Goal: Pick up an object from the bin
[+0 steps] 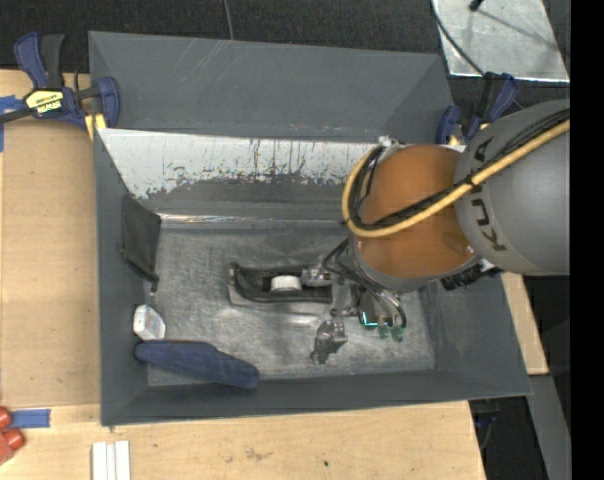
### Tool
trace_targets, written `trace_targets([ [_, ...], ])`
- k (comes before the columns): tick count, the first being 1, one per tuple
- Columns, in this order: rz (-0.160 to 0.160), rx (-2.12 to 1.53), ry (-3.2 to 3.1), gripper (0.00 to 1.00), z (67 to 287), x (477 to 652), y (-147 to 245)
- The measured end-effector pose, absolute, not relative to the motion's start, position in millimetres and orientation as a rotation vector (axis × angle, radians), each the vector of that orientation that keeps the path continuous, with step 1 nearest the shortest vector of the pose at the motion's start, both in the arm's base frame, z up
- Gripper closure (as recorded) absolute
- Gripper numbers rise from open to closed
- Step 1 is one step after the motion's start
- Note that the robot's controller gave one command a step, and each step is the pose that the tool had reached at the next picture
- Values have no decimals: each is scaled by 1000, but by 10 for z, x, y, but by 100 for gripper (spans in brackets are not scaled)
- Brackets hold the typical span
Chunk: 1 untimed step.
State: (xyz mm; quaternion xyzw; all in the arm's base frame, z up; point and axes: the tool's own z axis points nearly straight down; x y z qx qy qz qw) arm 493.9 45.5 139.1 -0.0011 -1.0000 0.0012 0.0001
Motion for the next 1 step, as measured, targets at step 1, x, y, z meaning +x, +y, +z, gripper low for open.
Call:
trace_targets([
  [1,1,-184,-3142,0,1097,5145,380],
])
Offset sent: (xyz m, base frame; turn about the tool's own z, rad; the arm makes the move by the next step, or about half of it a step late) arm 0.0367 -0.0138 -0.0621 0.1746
